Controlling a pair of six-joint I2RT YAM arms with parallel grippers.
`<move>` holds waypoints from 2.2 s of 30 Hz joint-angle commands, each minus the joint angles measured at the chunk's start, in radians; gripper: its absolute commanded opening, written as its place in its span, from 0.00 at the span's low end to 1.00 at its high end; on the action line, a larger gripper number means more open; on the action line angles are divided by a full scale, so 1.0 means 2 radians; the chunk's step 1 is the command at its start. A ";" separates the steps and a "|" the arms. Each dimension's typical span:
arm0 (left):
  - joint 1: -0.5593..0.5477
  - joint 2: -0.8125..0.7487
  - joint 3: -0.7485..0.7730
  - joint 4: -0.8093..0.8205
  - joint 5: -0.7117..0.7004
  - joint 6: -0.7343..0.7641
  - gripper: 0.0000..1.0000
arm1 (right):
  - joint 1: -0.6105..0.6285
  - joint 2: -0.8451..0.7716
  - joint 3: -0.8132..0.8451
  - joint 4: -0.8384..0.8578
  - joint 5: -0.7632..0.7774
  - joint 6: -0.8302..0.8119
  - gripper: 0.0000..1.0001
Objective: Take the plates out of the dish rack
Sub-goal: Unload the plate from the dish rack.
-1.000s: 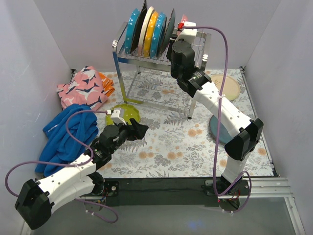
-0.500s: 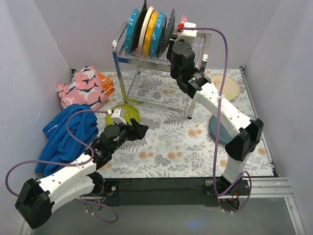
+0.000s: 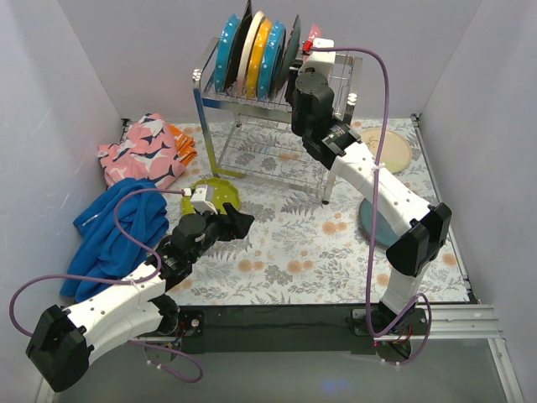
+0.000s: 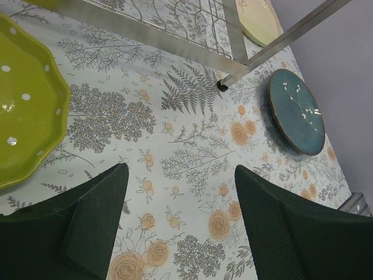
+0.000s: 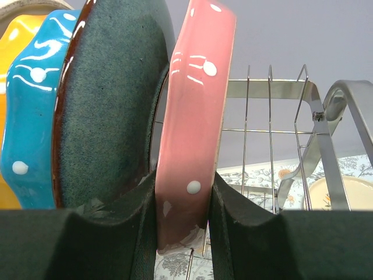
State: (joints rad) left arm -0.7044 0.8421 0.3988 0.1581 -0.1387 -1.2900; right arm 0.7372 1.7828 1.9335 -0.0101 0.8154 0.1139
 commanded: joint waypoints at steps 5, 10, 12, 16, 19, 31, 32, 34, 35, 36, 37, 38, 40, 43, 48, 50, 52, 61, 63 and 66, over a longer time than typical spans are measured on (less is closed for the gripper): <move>-0.002 -0.008 -0.005 0.003 -0.006 0.003 0.72 | 0.019 -0.055 0.034 0.110 0.019 -0.055 0.01; -0.002 -0.002 -0.004 0.004 -0.004 0.004 0.72 | 0.020 -0.070 0.017 0.128 0.017 -0.055 0.01; -0.002 -0.002 -0.003 0.004 -0.002 0.004 0.72 | 0.020 -0.075 0.011 0.138 0.012 -0.055 0.01; -0.002 -0.008 -0.005 0.005 -0.001 0.003 0.72 | 0.020 -0.075 0.022 0.146 0.013 -0.055 0.01; -0.002 -0.007 -0.005 0.004 -0.002 0.004 0.72 | 0.020 -0.080 0.021 0.152 0.011 -0.068 0.01; -0.002 -0.004 -0.005 0.004 -0.006 0.004 0.72 | 0.020 -0.129 -0.039 0.179 0.015 -0.061 0.01; -0.002 -0.003 -0.005 0.005 -0.006 0.004 0.72 | 0.019 -0.132 -0.051 0.184 0.019 -0.061 0.01; -0.002 -0.002 -0.005 0.005 -0.007 0.005 0.72 | 0.019 -0.139 -0.060 0.188 0.025 -0.061 0.01; -0.002 -0.002 -0.005 0.005 -0.006 0.005 0.72 | 0.019 -0.141 -0.066 0.191 0.029 -0.058 0.01; -0.001 -0.001 -0.005 0.005 -0.007 0.005 0.72 | 0.016 -0.147 -0.075 0.193 0.030 -0.047 0.01; -0.002 -0.001 -0.005 0.006 -0.007 0.003 0.72 | 0.015 -0.149 -0.079 0.194 0.029 -0.045 0.01; -0.002 0.002 -0.005 0.007 -0.007 0.002 0.72 | 0.013 -0.150 -0.081 0.194 0.032 -0.039 0.01; -0.002 0.005 -0.005 0.014 -0.004 -0.008 0.72 | 0.011 -0.154 -0.089 0.194 0.033 -0.037 0.01; -0.002 0.016 0.006 0.021 0.026 -0.021 0.72 | 0.006 -0.159 -0.108 0.194 0.039 -0.029 0.01; -0.002 0.015 0.042 0.012 0.049 -0.045 0.71 | -0.012 -0.186 -0.137 0.194 0.034 0.008 0.01; -0.002 0.011 0.056 0.011 0.055 -0.050 0.71 | -0.015 -0.193 -0.141 0.194 0.033 0.017 0.01; -0.002 0.010 0.067 0.012 0.058 -0.056 0.71 | -0.018 -0.196 -0.142 0.194 0.030 0.027 0.01; -0.002 0.054 0.172 0.011 0.092 -0.072 0.71 | -0.029 -0.220 -0.164 0.191 0.026 0.067 0.01; -0.002 0.063 0.195 0.015 0.101 -0.075 0.71 | -0.032 -0.229 -0.173 0.191 0.024 0.075 0.01; -0.002 0.077 0.232 0.024 0.113 -0.083 0.70 | -0.036 -0.243 -0.182 0.191 0.016 0.091 0.01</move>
State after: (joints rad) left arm -0.7044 0.9775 0.7628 0.1677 0.0357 -1.4326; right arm 0.6785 1.3743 1.5669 0.2611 0.8776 0.2176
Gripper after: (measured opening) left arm 0.706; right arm 0.317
